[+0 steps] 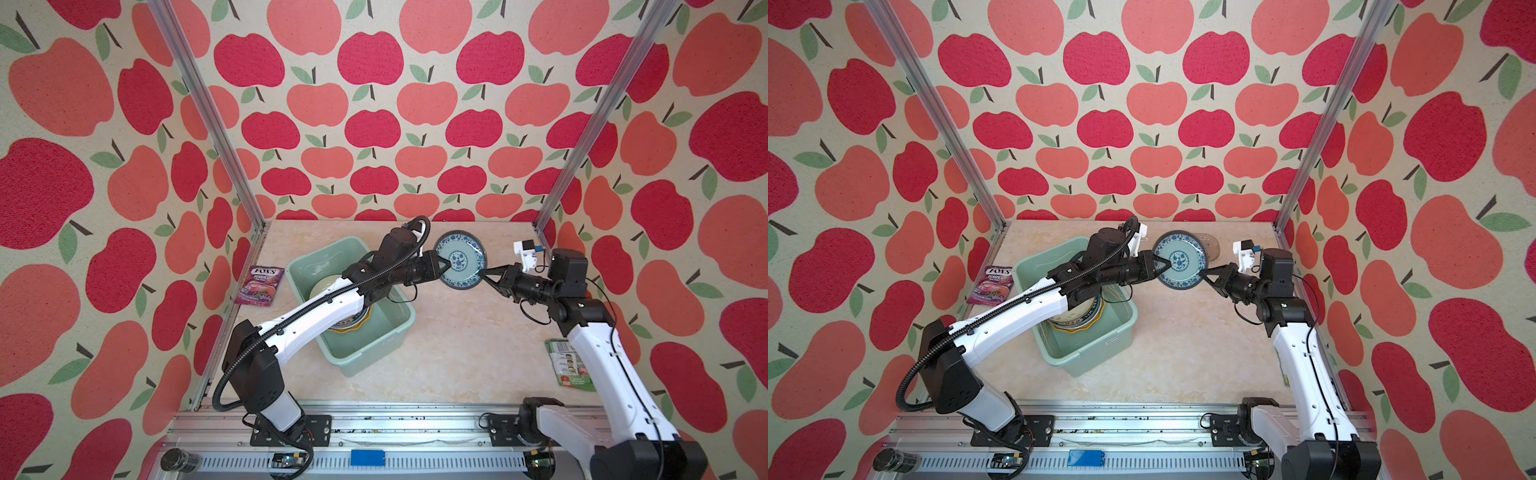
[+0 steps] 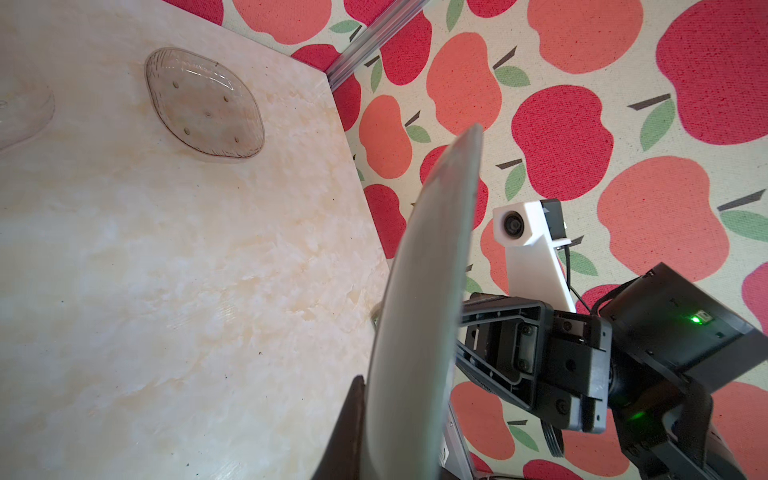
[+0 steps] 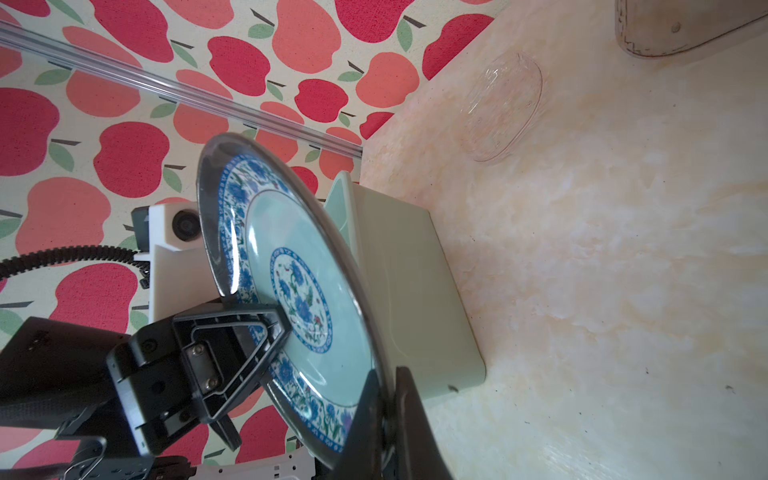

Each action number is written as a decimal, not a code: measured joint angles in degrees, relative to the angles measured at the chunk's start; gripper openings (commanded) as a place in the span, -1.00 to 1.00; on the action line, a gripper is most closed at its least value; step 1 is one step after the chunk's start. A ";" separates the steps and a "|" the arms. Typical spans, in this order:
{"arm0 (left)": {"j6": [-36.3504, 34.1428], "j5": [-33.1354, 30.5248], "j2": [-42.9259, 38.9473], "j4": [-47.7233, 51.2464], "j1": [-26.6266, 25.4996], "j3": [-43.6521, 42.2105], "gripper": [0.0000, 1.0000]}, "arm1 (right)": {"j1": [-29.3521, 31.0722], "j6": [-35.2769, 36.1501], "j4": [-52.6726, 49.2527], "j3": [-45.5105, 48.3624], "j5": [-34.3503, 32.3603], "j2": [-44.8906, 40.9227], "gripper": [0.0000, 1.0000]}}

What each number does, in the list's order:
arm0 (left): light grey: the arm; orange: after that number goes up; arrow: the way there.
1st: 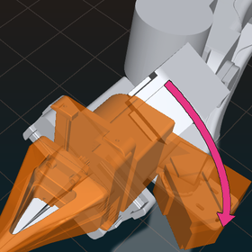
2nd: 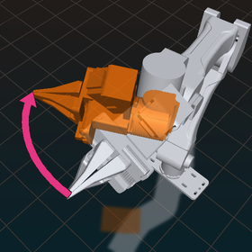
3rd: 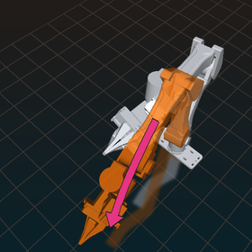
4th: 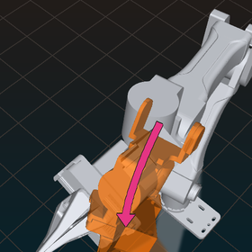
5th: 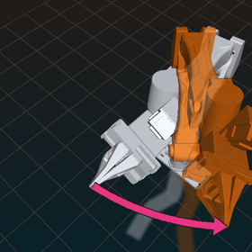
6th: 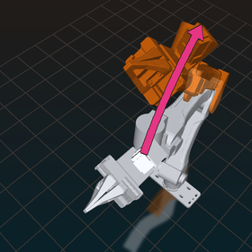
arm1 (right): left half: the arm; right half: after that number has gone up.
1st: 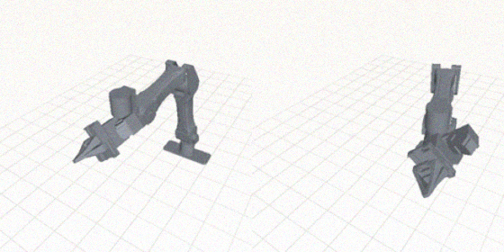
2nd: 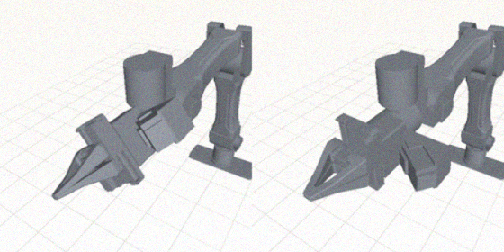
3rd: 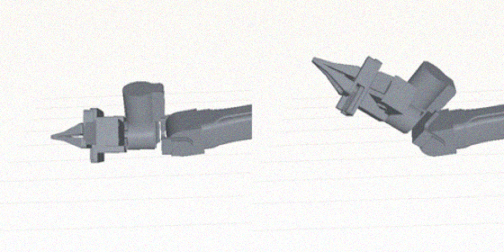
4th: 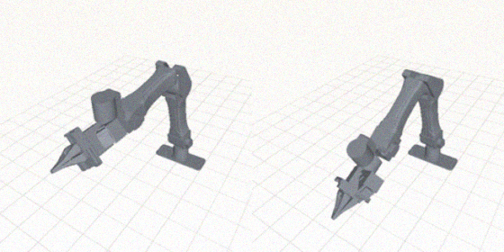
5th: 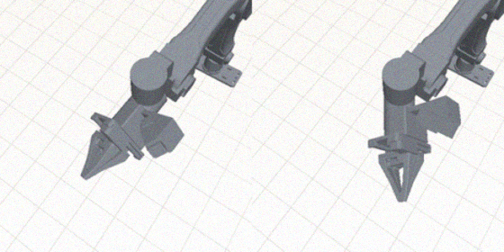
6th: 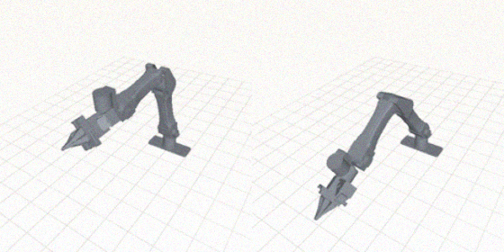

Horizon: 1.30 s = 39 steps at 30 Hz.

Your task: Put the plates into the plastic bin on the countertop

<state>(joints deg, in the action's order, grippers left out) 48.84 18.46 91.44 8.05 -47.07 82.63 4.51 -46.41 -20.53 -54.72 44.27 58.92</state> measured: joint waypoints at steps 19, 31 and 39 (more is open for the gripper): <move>8.59 5.90 -12.00 -0.17 2.08 -9.46 -1.00 | 4.79 -7.72 21.88 2.25 11.43 0.72 -0.06; 9.79 6.45 -17.31 0.20 2.25 -12.04 -0.64 | 11.98 -7.98 21.22 -0.28 10.49 3.08 -0.99; 7.78 2.86 -24.20 2.97 2.29 -14.25 0.46 | 17.88 -6.05 14.84 -7.32 4.24 4.28 -1.00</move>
<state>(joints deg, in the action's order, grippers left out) 56.62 21.32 67.24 11.03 -44.77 68.38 22.39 -52.47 -5.69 -62.04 48.51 63.20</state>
